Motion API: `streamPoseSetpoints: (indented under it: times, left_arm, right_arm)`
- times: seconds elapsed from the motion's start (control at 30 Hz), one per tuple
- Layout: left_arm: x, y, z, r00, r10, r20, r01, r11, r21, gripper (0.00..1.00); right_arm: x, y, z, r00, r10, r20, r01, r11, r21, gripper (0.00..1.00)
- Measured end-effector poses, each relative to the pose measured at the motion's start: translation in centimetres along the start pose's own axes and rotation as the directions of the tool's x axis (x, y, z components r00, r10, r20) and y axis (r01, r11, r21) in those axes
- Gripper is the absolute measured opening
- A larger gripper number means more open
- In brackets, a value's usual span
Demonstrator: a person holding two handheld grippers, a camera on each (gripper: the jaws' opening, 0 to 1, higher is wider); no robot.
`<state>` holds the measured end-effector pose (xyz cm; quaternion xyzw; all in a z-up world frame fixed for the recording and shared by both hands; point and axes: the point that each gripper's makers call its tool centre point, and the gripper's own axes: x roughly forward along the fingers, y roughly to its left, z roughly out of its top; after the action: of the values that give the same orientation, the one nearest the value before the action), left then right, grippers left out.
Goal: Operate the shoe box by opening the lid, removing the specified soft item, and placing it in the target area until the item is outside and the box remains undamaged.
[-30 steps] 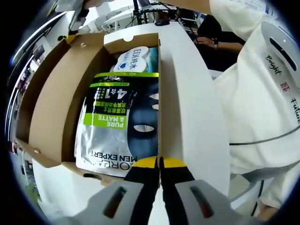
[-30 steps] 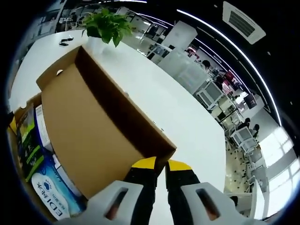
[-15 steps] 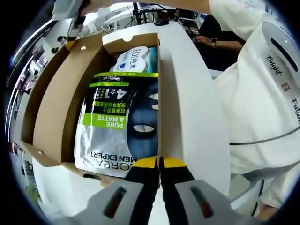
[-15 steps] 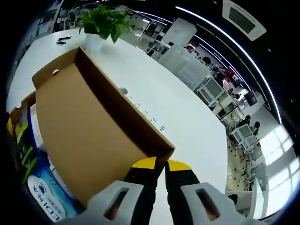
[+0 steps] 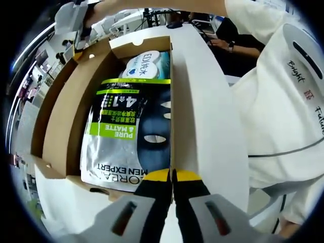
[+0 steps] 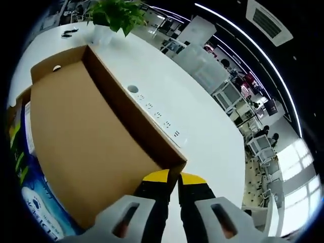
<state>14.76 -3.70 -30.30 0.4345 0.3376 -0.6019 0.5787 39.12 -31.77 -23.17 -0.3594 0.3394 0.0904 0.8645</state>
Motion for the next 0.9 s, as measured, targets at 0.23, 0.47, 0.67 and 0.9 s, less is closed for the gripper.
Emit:
streamPoseSetpoints:
  times: [0.23,0.47,0.67,0.9]
  left_arm:
    - [0.0,0.0,0.0,1.000,0.002,0.004,-0.002,1.000,0.001,0.01]
    - [0.0,0.1,0.0,1.000,0.001,0.003,-0.001,1.000,0.002,0.01]
    - [0.0,0.1,0.0,1.000,0.002,0.003,-0.002,1.000,0.000,0.01]
    - [0.0,0.1,0.0,1.000,0.002,0.005,-0.002,1.000,0.000,0.01]
  right_arm:
    - [0.7,0.3,-0.3,0.999,0.013,-0.034,-0.013,1.000,-0.008,0.03]
    - [1.2,0.5,-0.6,0.999,0.018,-0.048,-0.018,1.000,-0.013,0.03]
    - [1.2,0.5,-0.7,0.999,0.016,-0.044,-0.017,1.000,-0.024,0.03]
    - [2.0,0.9,-1.1,0.999,0.022,-0.049,-0.023,1.000,-0.016,0.02]
